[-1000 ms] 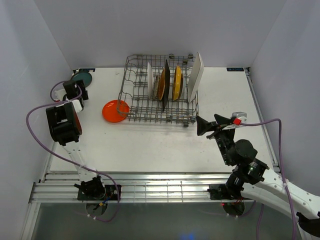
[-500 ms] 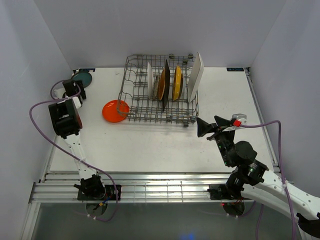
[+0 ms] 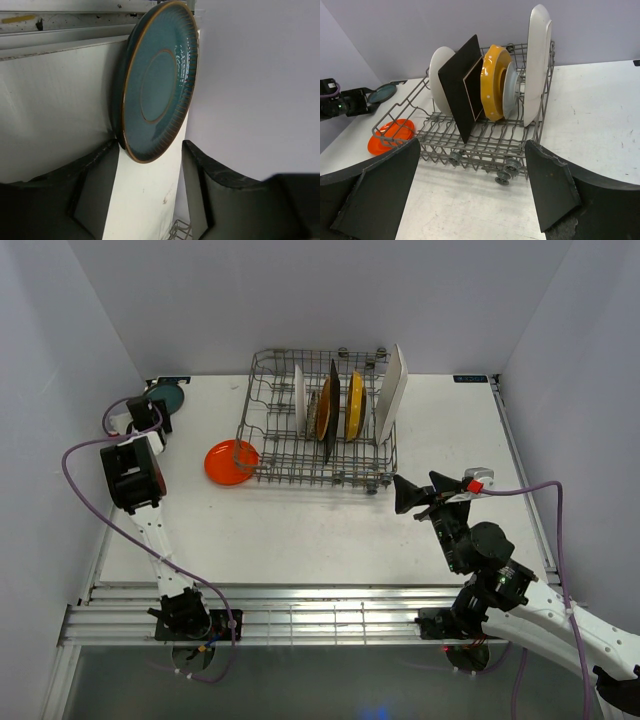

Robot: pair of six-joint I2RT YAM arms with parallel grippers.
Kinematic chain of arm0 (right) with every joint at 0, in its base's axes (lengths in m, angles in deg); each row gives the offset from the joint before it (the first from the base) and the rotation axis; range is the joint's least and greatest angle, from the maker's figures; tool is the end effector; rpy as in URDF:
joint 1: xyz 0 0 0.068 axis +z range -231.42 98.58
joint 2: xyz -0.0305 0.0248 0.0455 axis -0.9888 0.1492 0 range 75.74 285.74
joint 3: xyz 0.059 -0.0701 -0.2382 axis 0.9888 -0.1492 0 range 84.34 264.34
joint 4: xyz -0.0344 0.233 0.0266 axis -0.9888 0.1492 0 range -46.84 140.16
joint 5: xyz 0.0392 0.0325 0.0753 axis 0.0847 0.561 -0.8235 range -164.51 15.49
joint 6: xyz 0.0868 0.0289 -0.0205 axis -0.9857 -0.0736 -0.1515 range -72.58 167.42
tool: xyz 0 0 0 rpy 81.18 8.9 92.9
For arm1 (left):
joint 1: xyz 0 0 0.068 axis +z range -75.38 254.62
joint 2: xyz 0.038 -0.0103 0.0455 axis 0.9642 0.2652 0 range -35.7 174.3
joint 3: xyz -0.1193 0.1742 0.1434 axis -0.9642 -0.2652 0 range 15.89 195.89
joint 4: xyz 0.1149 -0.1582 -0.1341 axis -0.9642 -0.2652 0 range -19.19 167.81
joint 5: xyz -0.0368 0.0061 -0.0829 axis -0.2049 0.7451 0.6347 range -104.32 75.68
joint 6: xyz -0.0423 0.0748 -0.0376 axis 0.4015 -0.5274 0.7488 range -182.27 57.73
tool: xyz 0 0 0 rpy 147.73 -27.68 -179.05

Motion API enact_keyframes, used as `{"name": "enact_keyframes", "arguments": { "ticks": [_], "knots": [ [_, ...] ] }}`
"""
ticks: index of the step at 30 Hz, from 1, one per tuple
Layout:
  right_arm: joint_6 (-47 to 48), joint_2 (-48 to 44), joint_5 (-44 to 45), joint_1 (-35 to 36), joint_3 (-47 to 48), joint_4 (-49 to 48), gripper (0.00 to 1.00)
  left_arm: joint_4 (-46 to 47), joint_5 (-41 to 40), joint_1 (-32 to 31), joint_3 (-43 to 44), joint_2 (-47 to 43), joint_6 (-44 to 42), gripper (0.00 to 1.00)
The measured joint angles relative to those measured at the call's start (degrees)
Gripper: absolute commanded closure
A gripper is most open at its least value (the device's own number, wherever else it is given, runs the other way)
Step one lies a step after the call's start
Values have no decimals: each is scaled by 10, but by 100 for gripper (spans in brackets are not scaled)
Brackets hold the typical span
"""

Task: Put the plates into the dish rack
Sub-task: Pick up the plate from the corner of the board.

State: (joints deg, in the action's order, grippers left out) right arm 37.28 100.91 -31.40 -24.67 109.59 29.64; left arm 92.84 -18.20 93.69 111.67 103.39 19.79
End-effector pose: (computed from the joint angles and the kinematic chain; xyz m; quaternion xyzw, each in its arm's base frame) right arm 0.1296 0.0921 0.3102 0.0376 0.6425 0.2132 0.7351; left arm 0.5138 0.1837 0.0931 -0.6736 0.5316 -0.2431 0.4524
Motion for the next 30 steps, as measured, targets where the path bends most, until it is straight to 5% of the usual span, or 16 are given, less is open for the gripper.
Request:
{"name": "enact_keyframes", "arguments": {
  "ticks": [18, 30],
  "knots": [
    [-2, -7, 0, 0, -8, -3, 10, 5, 5, 0, 5, 21, 6, 79],
    [-3, -11, 0, 0, -8, -3, 10, 7, 20, 3, 5, 21, 10, 97]
  ]
}}
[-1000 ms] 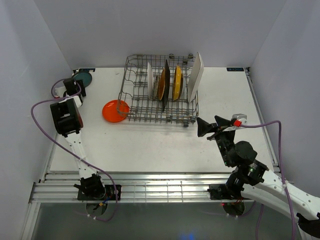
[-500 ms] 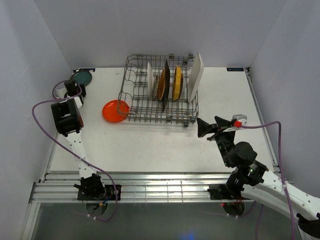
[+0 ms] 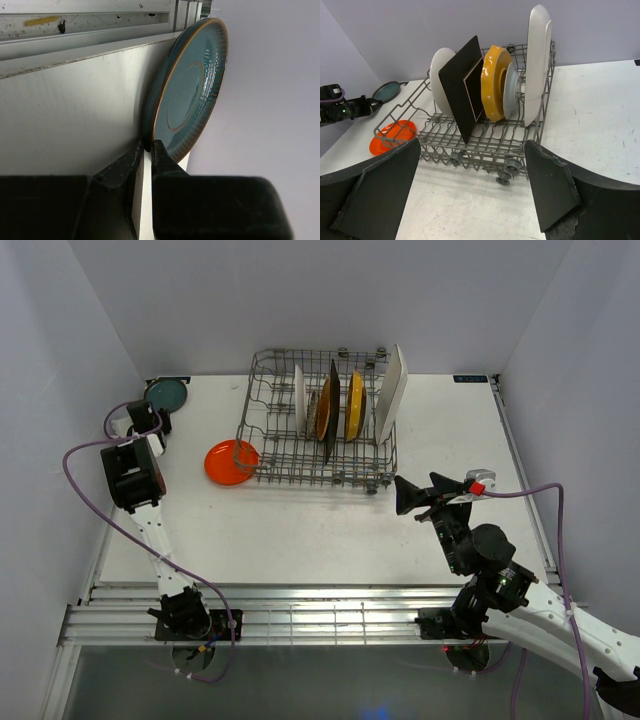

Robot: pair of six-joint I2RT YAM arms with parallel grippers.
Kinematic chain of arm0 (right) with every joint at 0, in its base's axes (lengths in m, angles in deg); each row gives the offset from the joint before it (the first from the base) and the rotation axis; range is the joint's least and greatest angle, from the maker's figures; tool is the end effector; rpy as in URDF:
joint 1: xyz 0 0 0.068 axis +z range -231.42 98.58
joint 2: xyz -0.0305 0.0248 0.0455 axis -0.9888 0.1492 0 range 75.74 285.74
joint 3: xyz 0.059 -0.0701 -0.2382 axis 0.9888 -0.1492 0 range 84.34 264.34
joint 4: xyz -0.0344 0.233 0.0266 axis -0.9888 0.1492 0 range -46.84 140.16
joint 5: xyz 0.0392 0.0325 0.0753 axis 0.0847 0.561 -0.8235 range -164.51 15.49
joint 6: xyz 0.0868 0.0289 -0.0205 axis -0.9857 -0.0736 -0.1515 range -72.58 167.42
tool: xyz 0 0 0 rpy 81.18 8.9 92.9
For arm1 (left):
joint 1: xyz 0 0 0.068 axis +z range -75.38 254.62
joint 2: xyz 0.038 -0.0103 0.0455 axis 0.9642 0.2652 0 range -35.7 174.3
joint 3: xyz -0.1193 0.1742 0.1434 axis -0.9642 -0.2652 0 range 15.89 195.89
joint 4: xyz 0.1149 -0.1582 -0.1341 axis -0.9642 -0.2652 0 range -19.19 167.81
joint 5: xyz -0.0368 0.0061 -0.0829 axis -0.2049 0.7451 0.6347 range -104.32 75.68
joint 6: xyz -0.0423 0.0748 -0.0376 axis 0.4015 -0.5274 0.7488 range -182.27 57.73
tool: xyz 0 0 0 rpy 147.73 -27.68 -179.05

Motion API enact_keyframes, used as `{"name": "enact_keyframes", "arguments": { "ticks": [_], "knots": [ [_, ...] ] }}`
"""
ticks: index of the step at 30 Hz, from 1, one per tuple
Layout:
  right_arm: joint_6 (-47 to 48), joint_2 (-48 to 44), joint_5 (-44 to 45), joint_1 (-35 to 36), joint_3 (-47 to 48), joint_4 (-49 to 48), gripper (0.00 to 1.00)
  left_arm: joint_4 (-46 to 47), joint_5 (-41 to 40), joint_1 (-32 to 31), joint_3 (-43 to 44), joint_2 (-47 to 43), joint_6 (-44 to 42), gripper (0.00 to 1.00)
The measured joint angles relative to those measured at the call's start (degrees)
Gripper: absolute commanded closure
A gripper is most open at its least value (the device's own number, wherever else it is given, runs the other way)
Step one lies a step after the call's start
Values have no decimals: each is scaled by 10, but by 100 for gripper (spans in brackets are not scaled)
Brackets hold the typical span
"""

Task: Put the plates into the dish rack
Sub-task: Pick up the plate from the corner of the board.

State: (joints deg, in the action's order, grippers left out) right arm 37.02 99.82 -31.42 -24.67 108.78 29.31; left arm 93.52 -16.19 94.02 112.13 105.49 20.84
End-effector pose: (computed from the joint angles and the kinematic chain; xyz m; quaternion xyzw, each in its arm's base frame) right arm 0.1282 0.0900 0.3085 0.0416 0.6393 0.2179 0.7363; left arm 0.5151 0.1843 0.0781 -0.6779 0.5334 -0.2549 0.4370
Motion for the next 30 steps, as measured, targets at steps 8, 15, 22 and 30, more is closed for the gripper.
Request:
{"name": "enact_keyframes", "arguments": {
  "ticks": [8, 15, 22, 30],
  "knots": [
    [0, 1, 0, 0, 0, 0, 10, 13, 36, 0, -11, -1, 12, 100],
    [0, 14, -2, 0, 0, 0, 10, 26, 73, 0, -63, -32, 24, 100],
    [-2, 37, -7, 0, 1, 0, 10, 34, 101, 0, -143, -100, 45, 100],
    [-8, 61, -12, 0, 12, 3, 10, 71, 116, 0, -225, -204, 77, 100]
  ]
}}
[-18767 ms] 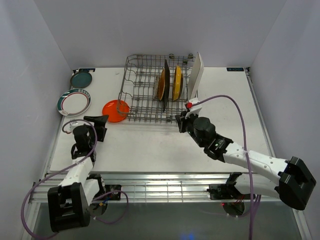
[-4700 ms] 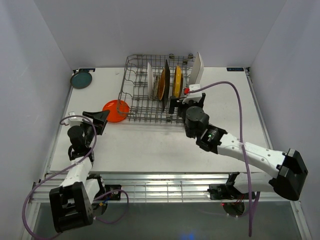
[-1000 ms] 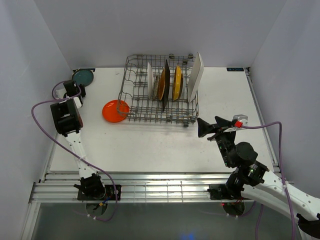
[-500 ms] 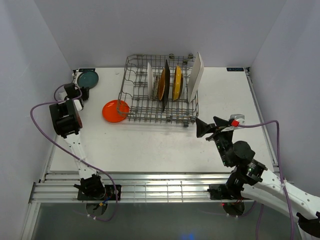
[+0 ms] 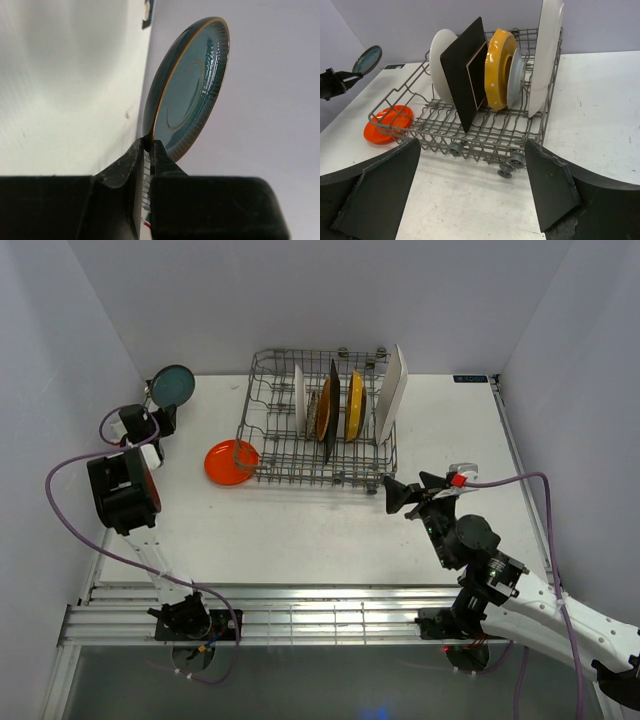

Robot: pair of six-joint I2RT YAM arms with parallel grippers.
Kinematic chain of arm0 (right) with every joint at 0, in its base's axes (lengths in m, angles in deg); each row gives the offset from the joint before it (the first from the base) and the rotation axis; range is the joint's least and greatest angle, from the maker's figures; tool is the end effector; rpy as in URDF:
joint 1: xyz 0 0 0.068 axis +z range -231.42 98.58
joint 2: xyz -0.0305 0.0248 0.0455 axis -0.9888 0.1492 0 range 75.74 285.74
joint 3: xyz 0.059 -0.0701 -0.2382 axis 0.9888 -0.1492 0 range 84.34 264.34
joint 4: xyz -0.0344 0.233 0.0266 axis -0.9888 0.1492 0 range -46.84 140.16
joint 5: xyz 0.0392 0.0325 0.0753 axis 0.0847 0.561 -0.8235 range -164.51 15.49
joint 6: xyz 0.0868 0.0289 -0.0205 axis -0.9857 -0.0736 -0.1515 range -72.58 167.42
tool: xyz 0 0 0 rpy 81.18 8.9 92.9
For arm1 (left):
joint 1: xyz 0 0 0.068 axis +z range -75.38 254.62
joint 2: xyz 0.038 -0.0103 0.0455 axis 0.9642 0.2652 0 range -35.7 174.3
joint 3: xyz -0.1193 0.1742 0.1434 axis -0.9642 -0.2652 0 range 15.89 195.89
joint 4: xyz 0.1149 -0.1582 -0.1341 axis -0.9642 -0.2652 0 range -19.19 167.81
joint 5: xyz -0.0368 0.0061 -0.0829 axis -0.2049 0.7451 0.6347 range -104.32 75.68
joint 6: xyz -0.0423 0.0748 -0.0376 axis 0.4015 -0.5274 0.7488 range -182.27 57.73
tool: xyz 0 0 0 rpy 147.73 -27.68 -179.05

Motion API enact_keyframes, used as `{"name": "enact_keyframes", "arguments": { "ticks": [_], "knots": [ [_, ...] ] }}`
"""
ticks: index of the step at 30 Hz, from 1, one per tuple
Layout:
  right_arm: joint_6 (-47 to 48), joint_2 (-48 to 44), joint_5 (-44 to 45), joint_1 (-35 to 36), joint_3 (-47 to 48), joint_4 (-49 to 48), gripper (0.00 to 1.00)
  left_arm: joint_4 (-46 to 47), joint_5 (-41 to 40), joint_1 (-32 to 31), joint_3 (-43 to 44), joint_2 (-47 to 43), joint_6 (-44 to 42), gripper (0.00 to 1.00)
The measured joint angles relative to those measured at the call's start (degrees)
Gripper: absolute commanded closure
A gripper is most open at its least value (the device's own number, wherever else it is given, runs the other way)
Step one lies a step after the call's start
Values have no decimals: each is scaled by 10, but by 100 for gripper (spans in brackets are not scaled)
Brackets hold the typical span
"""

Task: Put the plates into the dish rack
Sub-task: Pick up the plate from the corner of the board, then insert the plate into the dish rack.

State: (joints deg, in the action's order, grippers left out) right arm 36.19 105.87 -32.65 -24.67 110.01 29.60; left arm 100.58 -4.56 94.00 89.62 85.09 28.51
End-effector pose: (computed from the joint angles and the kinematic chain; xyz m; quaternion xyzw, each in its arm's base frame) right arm 0.1380 0.1073 0.3013 0.0162 0.6640 0.2051 0.7189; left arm 0.4597 0.1465 0.1407 -0.6598 0.5170 -0.3735 0.3973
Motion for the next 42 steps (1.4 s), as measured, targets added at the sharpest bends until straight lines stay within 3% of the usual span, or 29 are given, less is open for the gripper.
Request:
{"name": "enact_keyframes", "arguments": {
  "ticks": [9, 22, 42],
  "knots": [
    [-6, 47, -34, 0, 63, 13, 5, 62, 18, -21, -168, -131, 61, 100],
    [-24, 130, -116, 0, 149, 49, 3, 174, 66, -44, -441, -372, 46, 100],
    [-34, 330, -281, -5, 283, 72, 0, 262, 208, -44, -648, -601, -45, 100]
  ]
}}
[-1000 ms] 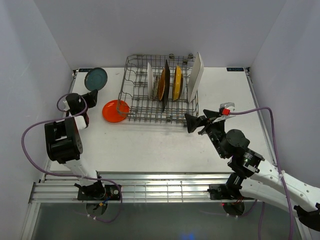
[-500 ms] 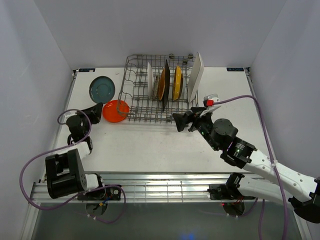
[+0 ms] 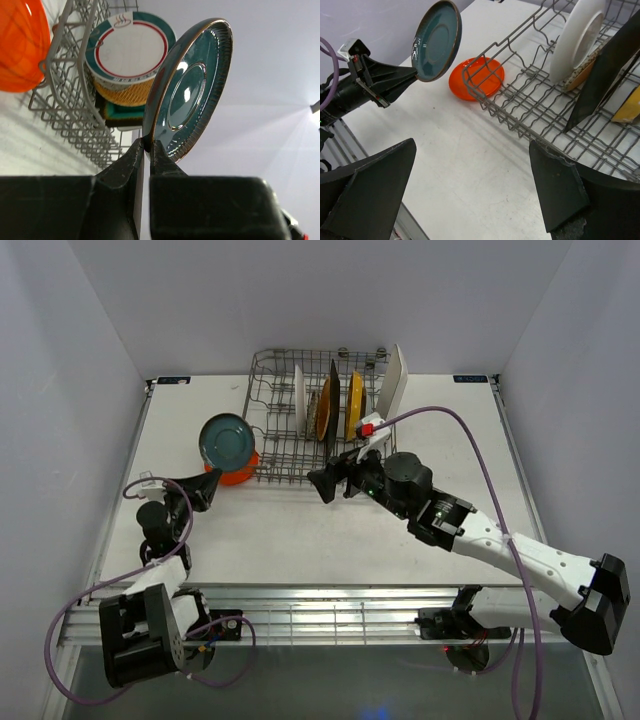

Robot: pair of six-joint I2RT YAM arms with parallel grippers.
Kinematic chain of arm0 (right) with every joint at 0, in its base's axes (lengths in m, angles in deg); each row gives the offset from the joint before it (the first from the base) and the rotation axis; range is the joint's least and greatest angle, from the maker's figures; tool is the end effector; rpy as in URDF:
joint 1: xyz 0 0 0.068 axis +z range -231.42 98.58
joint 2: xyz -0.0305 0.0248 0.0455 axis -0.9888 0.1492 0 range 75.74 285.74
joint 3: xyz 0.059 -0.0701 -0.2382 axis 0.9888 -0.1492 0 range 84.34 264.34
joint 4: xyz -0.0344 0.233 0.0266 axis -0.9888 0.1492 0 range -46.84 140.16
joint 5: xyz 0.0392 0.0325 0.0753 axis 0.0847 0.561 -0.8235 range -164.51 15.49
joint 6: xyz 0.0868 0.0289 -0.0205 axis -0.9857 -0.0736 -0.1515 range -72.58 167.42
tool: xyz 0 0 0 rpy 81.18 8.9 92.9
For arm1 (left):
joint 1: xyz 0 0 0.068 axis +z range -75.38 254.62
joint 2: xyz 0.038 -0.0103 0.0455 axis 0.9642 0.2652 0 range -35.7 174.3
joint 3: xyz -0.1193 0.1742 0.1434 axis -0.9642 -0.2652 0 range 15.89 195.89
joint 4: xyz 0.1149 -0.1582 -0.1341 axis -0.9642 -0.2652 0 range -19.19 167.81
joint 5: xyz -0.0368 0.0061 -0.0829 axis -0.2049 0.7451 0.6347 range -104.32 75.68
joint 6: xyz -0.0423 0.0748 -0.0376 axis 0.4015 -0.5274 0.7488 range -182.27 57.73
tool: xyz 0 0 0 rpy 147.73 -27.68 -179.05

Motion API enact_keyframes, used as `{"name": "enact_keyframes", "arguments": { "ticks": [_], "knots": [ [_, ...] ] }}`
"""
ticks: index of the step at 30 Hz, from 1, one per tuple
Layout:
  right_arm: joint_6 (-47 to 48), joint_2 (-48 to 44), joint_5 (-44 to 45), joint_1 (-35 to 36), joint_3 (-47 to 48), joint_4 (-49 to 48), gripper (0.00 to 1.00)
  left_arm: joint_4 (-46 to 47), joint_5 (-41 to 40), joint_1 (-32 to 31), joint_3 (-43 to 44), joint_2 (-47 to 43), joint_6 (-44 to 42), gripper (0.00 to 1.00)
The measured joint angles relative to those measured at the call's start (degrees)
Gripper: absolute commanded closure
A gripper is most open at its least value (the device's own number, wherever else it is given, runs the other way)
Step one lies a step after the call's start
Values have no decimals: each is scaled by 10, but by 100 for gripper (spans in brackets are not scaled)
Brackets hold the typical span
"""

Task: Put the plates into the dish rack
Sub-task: Insert the plate into the dish rack.

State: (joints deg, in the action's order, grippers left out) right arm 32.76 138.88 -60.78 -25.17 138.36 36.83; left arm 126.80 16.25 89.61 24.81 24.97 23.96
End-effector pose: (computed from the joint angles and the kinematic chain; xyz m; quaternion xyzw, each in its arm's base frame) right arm 0.1781 0.2302 0.3497 -0.1782 0.7014 0.3266 0.6080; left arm 0.2322 0.0177 0.1861 -0.4242 0.5837 -0.5427 0.4298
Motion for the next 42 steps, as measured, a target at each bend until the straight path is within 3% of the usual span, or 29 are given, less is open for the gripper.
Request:
{"name": "enact_keyframes", "arguments": {
  "ticks": [10, 31, 38, 42],
  "knots": [
    [-6, 75, -59, -11, 16, -13, 0, 37, 77, 0, -63, -56, -27, 100],
    [-29, 97, -166, -57, 58, -36, 0, 72, 128, -1, -66, -76, -37, 100],
    [-45, 137, -214, -76, 94, -41, 11, 73, 137, -1, -66, -76, -38, 100],
    [-49, 171, -230, -76, 112, -41, 12, 78, 140, -2, -66, -76, -38, 100]
  ]
}}
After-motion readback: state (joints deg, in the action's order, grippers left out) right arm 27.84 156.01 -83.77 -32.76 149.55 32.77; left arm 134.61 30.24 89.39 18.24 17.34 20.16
